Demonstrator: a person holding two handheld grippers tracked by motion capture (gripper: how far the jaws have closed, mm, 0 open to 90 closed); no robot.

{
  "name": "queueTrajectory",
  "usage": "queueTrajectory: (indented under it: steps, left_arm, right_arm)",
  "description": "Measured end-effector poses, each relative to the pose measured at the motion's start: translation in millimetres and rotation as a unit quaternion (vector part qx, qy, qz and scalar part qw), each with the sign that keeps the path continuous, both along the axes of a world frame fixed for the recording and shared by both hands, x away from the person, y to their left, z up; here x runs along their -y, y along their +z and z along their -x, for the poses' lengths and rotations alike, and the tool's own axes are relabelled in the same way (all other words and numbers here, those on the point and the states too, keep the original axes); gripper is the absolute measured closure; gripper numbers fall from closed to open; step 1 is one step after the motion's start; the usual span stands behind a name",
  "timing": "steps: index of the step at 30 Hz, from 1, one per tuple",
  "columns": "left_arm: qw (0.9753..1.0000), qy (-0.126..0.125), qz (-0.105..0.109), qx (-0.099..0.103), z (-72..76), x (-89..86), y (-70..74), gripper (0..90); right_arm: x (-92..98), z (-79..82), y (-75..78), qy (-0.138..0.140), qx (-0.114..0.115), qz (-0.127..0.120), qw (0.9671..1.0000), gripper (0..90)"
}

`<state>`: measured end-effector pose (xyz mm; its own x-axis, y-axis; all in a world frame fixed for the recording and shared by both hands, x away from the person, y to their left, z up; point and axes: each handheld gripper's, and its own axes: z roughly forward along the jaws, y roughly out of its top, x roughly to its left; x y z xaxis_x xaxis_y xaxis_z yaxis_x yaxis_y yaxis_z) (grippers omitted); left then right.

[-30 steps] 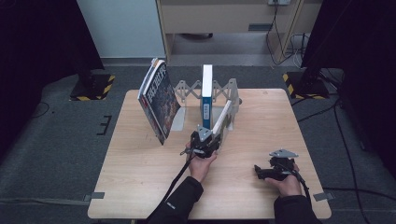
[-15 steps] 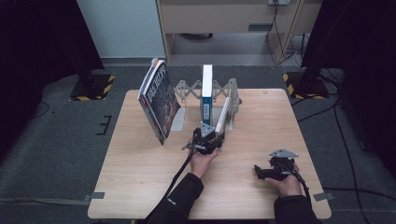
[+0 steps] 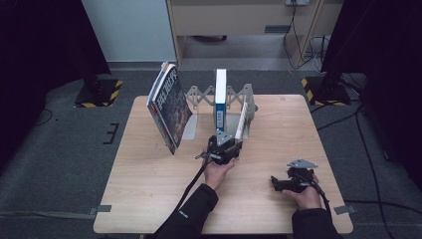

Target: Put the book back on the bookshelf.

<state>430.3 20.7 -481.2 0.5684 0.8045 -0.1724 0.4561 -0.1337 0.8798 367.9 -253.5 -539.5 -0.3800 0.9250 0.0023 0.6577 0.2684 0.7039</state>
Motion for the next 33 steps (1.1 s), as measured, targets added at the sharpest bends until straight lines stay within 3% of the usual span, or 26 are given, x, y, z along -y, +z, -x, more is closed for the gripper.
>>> queueTrajectory:
  steps: [3,8,13,22,29,33]
  left_arm:
    - [1.0,0.003,-0.005,-0.001,-7.4,2.5,1.1,68.3]
    - [1.0,-0.002,0.005,-0.006,-19.6,4.7,0.0,67.6]
    - [0.9996,-0.028,-0.001,0.008,-23.7,8.5,-2.4,65.2]
    - [0.9995,-0.028,0.01,0.002,-34.6,11.7,-3.5,63.6]
    - [0.999,-0.041,-0.009,0.016,-25.8,9.5,-3.0,65.9]
    - [0.9994,-0.033,-0.007,0.009,-26.8,12.1,-3.4,67.7]
  right_arm:
    - [0.0,0.0,0.0,0.0,0.0,0.0,1.0,0.2]
    - [-0.1,0.2,0.1,0.0,-0.001,-0.001,1.0,0.2]
    - [-0.1,0.2,0.1,0.0,-0.001,-0.001,1.0,0.2]
    - [-0.2,0.1,0.1,0.0,-0.001,-0.001,1.0,0.2]
    - [-0.4,0.3,0.1,-0.001,0.0,-0.001,1.0,0.3]
    - [-1.1,0.7,0.1,-0.002,-0.001,-0.001,1.0,0.3]
